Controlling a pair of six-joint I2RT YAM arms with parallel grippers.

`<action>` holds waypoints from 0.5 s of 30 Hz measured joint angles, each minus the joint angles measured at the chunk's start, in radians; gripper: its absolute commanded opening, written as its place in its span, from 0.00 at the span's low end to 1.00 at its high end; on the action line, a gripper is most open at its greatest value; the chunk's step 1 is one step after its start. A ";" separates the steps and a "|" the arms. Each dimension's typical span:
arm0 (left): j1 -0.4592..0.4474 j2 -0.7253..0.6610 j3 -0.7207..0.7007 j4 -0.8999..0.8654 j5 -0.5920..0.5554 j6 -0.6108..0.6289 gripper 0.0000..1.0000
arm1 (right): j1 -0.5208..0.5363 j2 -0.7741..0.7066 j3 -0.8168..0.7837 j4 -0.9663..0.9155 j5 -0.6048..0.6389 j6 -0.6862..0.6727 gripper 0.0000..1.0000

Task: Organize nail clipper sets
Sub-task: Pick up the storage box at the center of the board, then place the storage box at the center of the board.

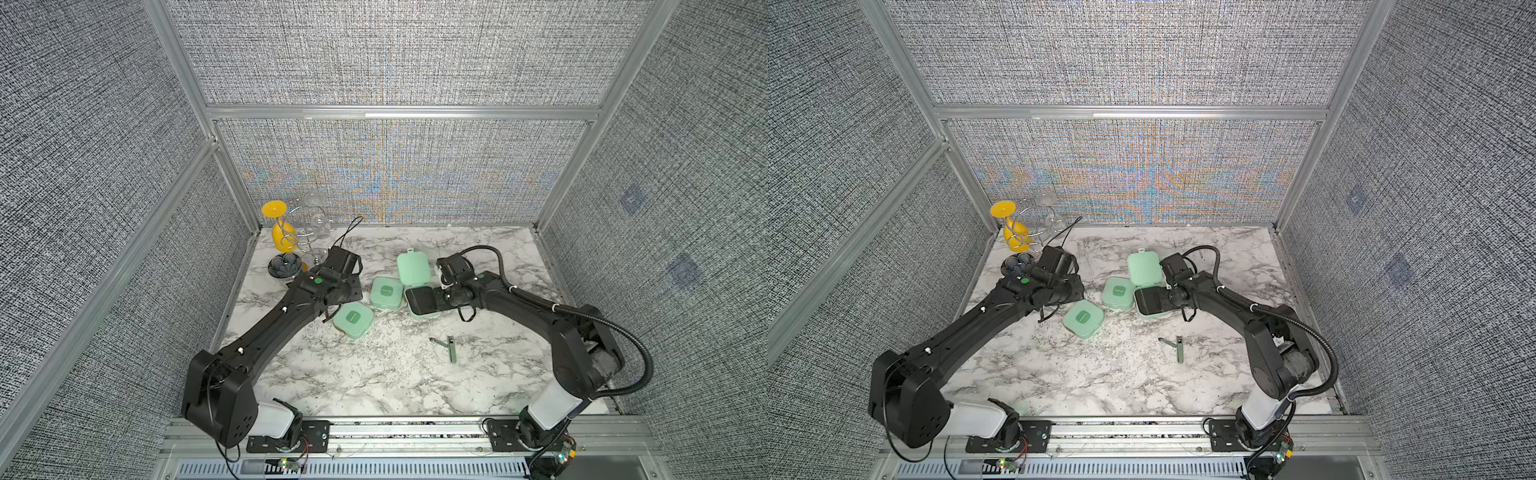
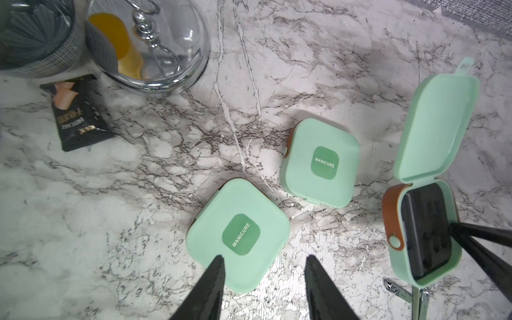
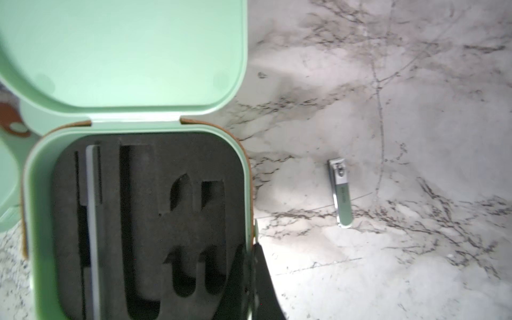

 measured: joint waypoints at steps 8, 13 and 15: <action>0.004 -0.131 -0.093 -0.040 0.004 -0.011 0.49 | 0.149 0.015 -0.074 0.098 -0.010 -0.167 0.00; 0.004 -0.203 -0.123 -0.070 0.005 -0.010 0.50 | 0.220 0.109 -0.037 0.140 -0.026 -0.296 0.00; 0.004 -0.222 -0.127 -0.080 0.004 -0.006 0.50 | 0.238 0.140 -0.025 0.154 -0.023 -0.337 0.00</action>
